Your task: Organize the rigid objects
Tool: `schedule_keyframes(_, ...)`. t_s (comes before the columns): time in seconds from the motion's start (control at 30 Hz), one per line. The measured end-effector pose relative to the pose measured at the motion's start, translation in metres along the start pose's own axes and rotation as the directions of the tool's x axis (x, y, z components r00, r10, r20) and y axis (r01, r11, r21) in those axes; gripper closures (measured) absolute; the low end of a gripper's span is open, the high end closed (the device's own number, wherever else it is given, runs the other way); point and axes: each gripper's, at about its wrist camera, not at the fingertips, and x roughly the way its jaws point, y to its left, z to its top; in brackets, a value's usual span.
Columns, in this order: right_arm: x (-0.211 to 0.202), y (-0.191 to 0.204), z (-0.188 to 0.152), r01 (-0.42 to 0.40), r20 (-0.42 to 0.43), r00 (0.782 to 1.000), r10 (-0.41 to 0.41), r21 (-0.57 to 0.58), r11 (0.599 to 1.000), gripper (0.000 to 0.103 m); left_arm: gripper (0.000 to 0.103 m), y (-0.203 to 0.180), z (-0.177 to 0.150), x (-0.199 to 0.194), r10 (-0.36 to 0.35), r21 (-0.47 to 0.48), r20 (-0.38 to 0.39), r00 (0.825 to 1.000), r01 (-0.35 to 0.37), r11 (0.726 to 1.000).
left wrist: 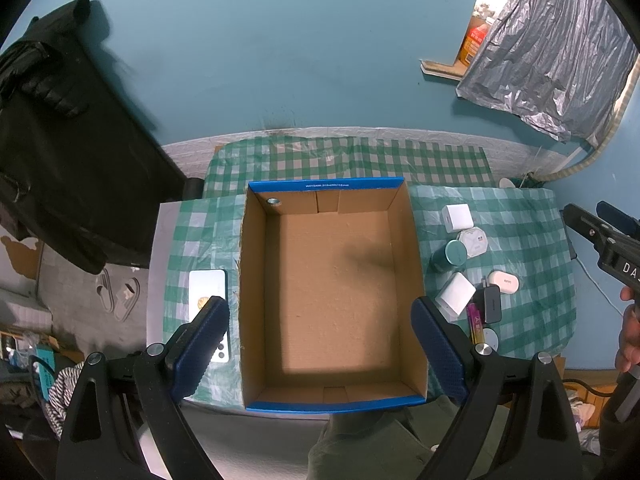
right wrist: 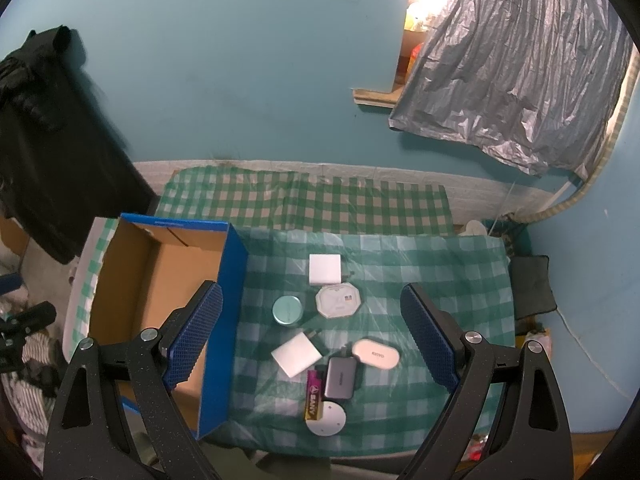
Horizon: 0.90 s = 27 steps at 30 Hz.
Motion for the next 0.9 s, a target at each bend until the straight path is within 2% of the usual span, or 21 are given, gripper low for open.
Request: schedule_keyframes(0.9, 0.0025, 0.0034, -0.0004, 0.003, -0.008, 1.0, -0.003, -0.004, 1.0, 0.011, 0.01, 0.0014, -0.0038, 0.0004, 0.0, 0.002, -0.002, 1.0, 0.0, 1.0)
